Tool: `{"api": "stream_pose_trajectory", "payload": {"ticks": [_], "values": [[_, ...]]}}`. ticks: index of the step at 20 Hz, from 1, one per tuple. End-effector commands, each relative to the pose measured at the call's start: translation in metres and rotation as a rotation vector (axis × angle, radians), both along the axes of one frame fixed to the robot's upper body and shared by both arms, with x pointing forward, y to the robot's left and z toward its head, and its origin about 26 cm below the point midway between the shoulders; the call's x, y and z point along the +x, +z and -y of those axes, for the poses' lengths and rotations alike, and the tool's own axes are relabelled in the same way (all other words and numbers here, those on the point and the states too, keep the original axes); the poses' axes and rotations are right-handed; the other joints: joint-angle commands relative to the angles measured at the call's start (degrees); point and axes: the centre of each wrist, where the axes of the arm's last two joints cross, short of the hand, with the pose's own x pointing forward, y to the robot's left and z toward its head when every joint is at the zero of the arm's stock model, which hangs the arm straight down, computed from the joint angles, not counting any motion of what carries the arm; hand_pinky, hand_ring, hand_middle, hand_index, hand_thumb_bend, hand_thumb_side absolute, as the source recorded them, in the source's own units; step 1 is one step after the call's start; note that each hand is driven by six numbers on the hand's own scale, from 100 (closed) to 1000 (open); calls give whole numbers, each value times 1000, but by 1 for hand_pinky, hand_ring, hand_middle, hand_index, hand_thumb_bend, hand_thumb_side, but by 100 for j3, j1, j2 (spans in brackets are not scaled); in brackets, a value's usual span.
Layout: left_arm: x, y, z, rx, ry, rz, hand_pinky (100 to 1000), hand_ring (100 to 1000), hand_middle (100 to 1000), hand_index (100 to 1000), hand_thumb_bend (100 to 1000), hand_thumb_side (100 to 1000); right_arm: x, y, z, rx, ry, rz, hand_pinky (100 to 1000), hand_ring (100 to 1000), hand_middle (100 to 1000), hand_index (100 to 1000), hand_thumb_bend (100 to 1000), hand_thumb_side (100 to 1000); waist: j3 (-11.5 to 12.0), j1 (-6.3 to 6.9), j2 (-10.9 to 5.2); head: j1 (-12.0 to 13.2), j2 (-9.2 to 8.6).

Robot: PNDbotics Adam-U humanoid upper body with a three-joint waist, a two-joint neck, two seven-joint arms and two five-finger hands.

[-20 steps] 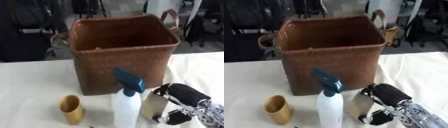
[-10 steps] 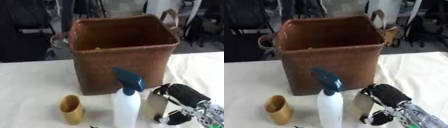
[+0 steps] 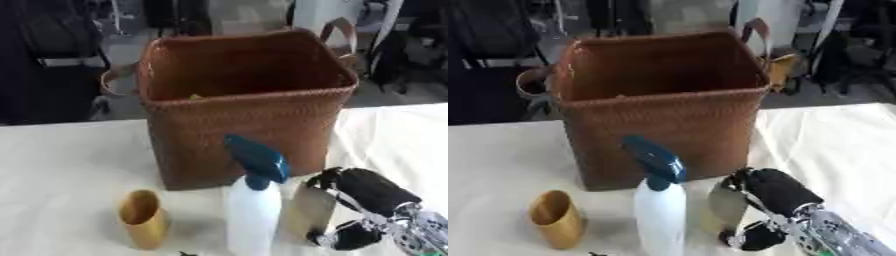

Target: Pick up objects on the table and place them in the box.

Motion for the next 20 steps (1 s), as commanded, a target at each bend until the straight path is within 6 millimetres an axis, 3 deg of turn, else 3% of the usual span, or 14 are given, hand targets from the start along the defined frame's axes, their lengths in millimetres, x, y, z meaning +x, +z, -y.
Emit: {"api": "stream_pose_trajectory", "payload": {"ticks": [1,20], "values": [[-2,8,-2,18,4,21,723,732,771,686,100,906,-5,11,2,9,4,22,716,222,413,464,453,433,-11,-3,-112,-1,-47],[-2,9,-2,22,6,23,721,733,772,686,100,906,-19,30,-2,39,-3,88,705,168,345,390,310,368,-67,-11,-170,-12,-78]]}}
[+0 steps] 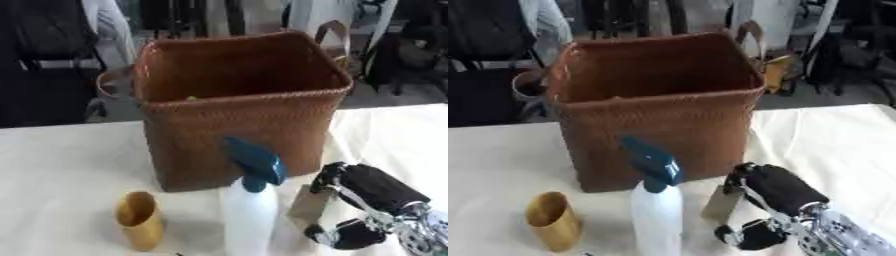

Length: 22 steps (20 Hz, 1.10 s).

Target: Pick up objects on the table and place them in the box.

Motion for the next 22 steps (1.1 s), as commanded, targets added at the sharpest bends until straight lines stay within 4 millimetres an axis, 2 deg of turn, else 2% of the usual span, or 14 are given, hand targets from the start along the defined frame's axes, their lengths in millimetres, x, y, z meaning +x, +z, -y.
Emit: {"api": "stream_pose_trajectory", "payload": {"ticks": [1,5,14,22], "values": [[-2,9,-2,23,3,22,721,733,772,686,100,906,-3,13,5,-5,-18,51,702,165,339,385,294,358,-5,2,-133,-14,-81],[-2,9,-2,24,3,23,720,733,772,686,100,906,-3,14,5,10,-28,60,697,153,322,366,249,322,2,5,-133,-30,-103],[-2,9,-2,26,3,23,719,734,773,686,100,906,-7,18,5,22,-33,78,681,142,309,352,201,317,-21,-1,-143,-24,-106],[-2,9,-3,32,8,20,719,735,774,686,100,905,-21,36,4,35,-14,120,666,130,293,336,175,314,-75,-26,-206,20,-83]]}}
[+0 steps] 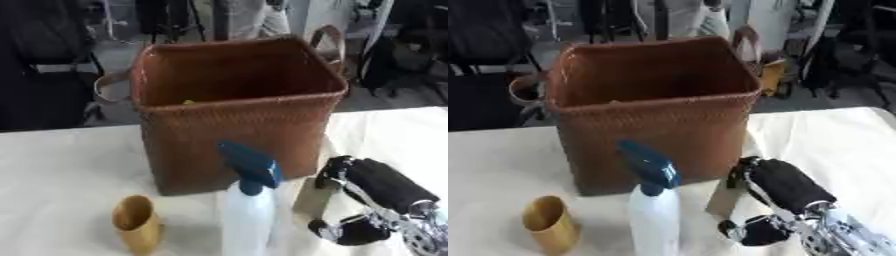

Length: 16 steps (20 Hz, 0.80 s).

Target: Pick up objects on the table and place them in the box.

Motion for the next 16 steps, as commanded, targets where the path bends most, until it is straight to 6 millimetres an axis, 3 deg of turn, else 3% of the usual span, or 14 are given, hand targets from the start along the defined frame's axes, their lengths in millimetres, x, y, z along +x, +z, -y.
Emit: {"api": "stream_pose_trajectory", "payload": {"ticks": [1,16], "values": [[-2,9,-3,32,8,20,719,735,774,687,100,905,-9,18,3,-8,1,53,662,128,291,335,175,311,-5,-10,-139,18,-32],[-2,9,-3,37,13,18,712,735,775,688,100,906,-15,36,11,3,20,120,643,113,273,318,167,305,-67,-37,-199,101,12]]}}
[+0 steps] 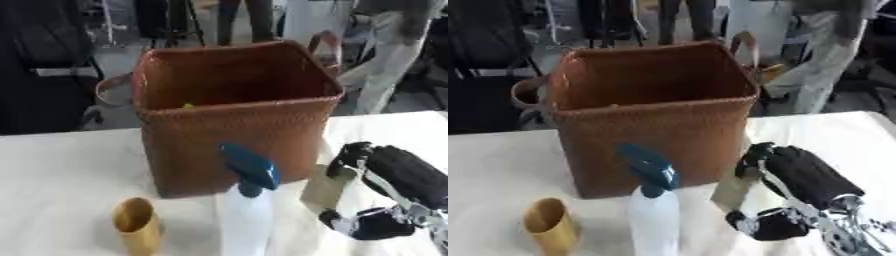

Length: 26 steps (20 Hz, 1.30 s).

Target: Pick up objects on the table and place them in the box.

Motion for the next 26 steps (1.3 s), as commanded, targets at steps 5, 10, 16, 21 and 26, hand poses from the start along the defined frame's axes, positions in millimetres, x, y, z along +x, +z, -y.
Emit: {"api": "stream_pose_trajectory", "payload": {"ticks": [5,10,16,21,26], "values": [[-2,10,-3,40,13,18,712,735,776,688,100,906,-5,25,10,-7,16,82,643,113,272,317,170,306,-12,-36,-159,46,20],[-2,10,-4,42,14,20,711,735,777,688,100,906,-5,35,16,3,17,105,631,140,269,315,171,302,-13,-52,-162,56,28],[-2,11,-3,46,13,22,711,735,777,688,100,906,-6,48,22,16,26,134,631,144,268,313,173,297,-11,-75,-167,55,46],[-2,13,-3,54,12,24,711,736,777,688,100,906,-9,65,26,6,37,171,635,146,268,314,175,295,-19,-103,-184,44,69],[-2,14,-3,58,12,25,711,736,777,688,100,905,-11,78,30,12,38,193,625,148,268,313,177,289,-20,-123,-201,38,68]]}}
